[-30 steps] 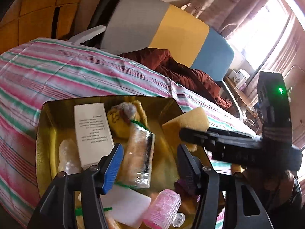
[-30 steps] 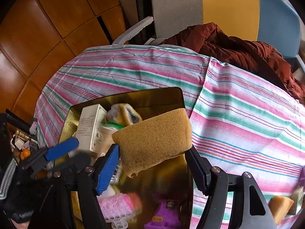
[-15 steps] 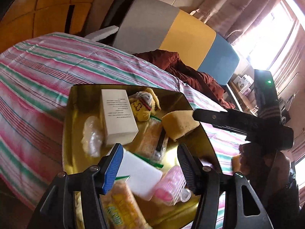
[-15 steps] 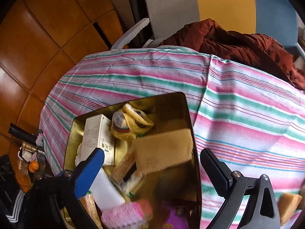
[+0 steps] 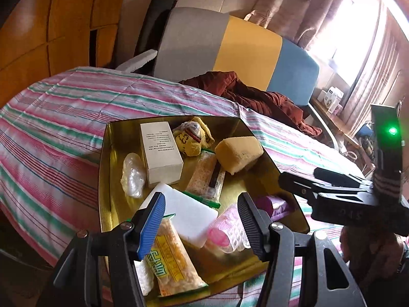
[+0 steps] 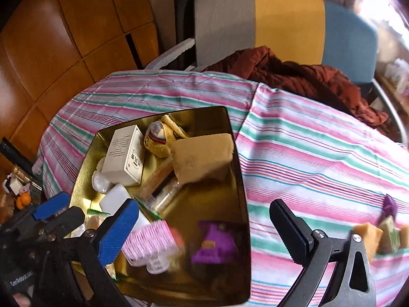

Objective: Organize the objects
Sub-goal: 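Lower both items into the tray and open both grippers, then move both grippers back toward the remaining sponges, green box and purple packet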

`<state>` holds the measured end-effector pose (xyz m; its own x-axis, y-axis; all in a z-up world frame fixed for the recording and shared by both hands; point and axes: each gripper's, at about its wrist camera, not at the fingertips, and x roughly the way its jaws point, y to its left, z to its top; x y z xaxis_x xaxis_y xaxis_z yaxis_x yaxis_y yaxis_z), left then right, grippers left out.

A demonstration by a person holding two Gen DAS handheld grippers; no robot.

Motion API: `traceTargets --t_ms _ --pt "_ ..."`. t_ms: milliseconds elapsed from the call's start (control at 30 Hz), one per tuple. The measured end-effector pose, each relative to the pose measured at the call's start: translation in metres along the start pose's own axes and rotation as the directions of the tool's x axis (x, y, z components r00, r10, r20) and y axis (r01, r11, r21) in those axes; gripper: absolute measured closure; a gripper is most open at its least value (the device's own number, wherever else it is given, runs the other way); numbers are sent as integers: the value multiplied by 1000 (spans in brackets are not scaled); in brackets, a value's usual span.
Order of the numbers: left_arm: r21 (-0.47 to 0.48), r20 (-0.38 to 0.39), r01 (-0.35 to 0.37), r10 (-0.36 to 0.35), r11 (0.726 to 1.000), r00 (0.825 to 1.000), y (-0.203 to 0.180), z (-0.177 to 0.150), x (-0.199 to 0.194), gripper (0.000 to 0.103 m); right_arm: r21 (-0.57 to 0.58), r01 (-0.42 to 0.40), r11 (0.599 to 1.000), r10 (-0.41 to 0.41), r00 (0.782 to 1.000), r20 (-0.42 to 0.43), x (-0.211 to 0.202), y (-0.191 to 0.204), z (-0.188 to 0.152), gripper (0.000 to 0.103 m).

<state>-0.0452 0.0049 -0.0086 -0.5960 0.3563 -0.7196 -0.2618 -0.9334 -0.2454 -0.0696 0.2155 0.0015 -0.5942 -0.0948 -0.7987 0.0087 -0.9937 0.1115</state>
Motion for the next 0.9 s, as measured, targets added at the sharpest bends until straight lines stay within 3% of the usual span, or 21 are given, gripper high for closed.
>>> traceTargets --t_ms 500,800,900 --pt "169 55 -62 53 984 997 -40 -19 -17 43 -6 97 995 -95 989 115 -40 -17 -35 0" --pt "238 61 -55 41 970 997 -59 -21 -20 43 50 152 987 -157 977 143 -53 -66 -44 0" --pt "263 63 -57 42 963 997 -67 -22 -20 43 86 207 975 -218 966 142 -59 -93 -46 0"
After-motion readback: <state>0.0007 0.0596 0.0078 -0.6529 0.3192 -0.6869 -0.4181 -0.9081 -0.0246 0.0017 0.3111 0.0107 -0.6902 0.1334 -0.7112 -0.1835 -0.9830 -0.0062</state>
